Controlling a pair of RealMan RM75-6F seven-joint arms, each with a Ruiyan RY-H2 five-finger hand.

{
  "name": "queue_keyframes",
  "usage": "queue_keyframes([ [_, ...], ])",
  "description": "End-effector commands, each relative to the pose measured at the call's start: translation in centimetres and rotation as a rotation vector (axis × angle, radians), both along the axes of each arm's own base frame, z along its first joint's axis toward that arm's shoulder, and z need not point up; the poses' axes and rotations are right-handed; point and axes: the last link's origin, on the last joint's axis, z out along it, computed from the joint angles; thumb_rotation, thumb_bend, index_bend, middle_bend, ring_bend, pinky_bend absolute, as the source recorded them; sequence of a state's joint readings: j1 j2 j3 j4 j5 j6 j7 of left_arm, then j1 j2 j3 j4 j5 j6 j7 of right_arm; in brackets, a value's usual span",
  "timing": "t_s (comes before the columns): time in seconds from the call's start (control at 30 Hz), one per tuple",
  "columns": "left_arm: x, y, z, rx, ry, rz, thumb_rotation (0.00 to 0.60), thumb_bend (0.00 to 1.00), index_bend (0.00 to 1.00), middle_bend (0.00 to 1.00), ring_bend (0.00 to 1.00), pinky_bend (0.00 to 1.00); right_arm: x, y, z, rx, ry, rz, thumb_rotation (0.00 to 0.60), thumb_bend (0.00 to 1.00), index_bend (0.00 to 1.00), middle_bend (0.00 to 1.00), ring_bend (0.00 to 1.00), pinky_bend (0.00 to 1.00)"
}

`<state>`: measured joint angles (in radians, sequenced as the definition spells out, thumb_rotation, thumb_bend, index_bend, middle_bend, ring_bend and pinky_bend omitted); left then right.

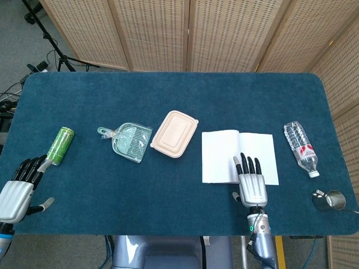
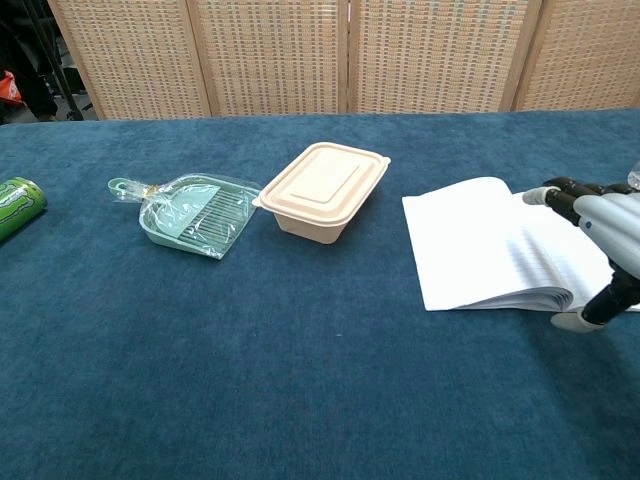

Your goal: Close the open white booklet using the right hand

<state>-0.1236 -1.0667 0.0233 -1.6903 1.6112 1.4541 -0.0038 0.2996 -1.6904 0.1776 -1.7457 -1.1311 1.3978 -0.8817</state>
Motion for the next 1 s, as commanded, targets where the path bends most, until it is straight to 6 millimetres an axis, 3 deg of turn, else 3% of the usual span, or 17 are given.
queue_keyframes([
  [0.03,0.0,0.0,0.0,-0.001,0.001,0.0,0.6,0.19,0.0,0.0,0.0,0.0,0.0,0.0,-0.1,0.0,-0.001,-0.002,0.6,0.0,0.06,0.0,0.0,0.0],
  [1.0,0.0,0.1,-0.4,-0.023,0.005,0.001,0.6,0.19,0.0,0.0,0.0,0.0,0.7,-0.9,-2.5,0.055,-0.005,-0.004,0.6,0.0,0.06,0.0,0.0,0.0],
])
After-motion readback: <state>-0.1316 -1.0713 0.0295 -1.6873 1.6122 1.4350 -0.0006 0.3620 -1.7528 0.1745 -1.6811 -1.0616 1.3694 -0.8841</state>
